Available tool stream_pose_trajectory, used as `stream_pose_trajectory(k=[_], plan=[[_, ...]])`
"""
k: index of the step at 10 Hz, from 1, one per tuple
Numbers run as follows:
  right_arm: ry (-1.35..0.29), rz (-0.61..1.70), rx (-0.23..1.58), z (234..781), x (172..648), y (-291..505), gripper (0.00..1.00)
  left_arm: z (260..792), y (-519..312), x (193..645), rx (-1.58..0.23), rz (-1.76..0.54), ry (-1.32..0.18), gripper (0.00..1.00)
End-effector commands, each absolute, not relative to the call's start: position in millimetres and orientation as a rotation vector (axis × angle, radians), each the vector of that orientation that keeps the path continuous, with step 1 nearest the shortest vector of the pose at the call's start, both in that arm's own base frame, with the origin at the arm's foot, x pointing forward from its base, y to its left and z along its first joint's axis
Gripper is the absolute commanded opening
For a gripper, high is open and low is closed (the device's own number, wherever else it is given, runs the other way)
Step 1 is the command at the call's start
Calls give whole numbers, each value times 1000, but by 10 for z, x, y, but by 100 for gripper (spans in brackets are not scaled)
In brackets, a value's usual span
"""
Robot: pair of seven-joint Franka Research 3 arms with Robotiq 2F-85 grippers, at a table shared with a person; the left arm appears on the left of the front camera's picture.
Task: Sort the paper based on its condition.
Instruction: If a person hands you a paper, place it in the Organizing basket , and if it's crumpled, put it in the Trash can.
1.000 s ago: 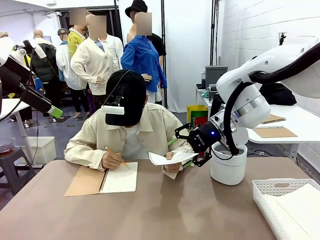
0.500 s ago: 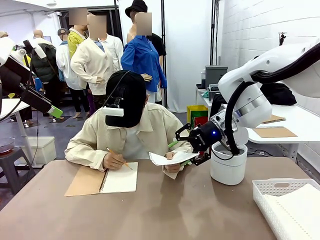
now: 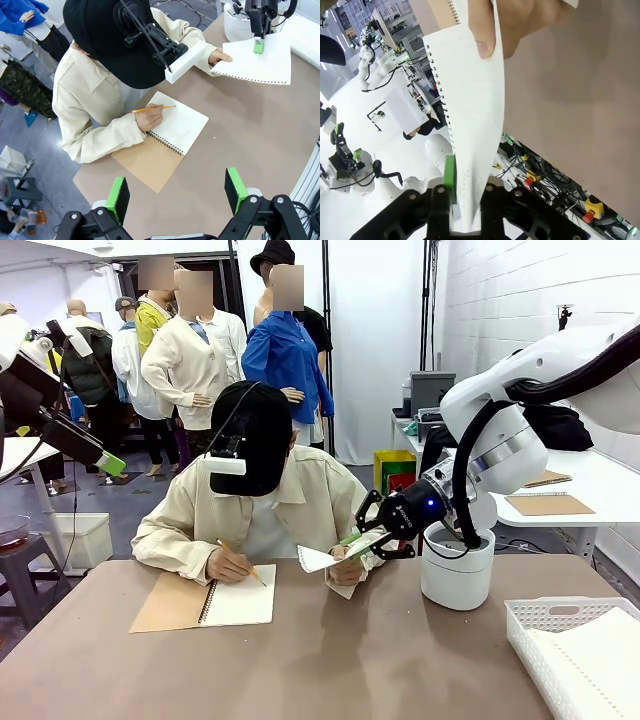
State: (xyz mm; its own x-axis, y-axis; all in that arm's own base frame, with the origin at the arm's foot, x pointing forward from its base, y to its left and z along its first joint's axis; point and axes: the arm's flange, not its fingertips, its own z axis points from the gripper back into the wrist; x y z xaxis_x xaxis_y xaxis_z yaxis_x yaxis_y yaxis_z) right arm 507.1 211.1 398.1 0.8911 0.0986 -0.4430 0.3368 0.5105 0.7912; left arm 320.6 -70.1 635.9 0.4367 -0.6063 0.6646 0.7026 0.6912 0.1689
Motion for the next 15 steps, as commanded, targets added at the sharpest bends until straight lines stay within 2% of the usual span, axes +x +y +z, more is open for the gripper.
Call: stream_pose_trajectory(k=[1, 15], plan=[[489, -157, 1052, 3982, 5109, 2134, 0, 6362, -693, 3206, -135, -821, -767, 100], [486, -144, 1035, 3987, 5050, 2129, 0, 6362, -693, 3206, -135, -821, -767, 100]])
